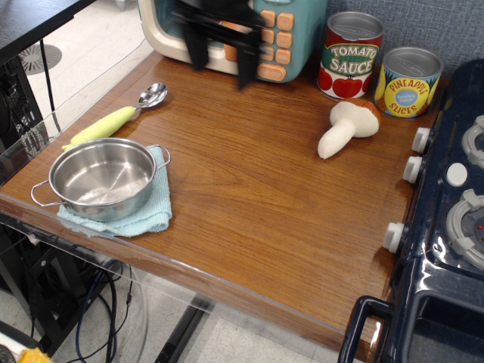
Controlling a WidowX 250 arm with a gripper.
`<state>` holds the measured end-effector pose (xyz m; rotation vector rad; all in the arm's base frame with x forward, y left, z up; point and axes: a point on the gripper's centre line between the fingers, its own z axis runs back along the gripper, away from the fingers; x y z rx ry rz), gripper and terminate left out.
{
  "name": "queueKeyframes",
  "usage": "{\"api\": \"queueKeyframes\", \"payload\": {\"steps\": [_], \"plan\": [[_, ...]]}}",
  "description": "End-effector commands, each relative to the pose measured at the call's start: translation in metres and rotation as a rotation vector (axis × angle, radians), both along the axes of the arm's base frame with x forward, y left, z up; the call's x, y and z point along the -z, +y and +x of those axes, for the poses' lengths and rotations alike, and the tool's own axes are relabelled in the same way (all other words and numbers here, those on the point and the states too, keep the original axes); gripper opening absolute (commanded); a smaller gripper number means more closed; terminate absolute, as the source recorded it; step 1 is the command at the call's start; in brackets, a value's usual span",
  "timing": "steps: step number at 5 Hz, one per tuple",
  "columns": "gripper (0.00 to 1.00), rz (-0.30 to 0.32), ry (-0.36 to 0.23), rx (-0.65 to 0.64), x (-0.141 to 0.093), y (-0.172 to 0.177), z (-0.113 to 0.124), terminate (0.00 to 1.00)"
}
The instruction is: Put the mushroom near the front edge of the table
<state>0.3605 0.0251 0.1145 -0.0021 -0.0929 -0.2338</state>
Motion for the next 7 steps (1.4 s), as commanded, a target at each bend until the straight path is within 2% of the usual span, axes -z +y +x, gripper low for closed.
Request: {"api": "queueKeyframes", "payload": {"steps": [1, 2, 4, 5, 7], "plan": [[1.0, 0.043, -0.085, 0.003, -0.003, -0.051, 0.044, 0.0], [1.0, 0.055, -0.089, 0.038, 0.016, -0.066, 0.055, 0.0], [1.0, 0.014, -0.071, 0.098, 0.047, -0.08, 0.069, 0.0], [0.0, 0.009, -0.054, 0.118, 0.062, -0.085, 0.068, 0.0], [0.0, 0.023, -0.039, 0.125, 0.07, -0.09, 0.061, 0.0]]}}
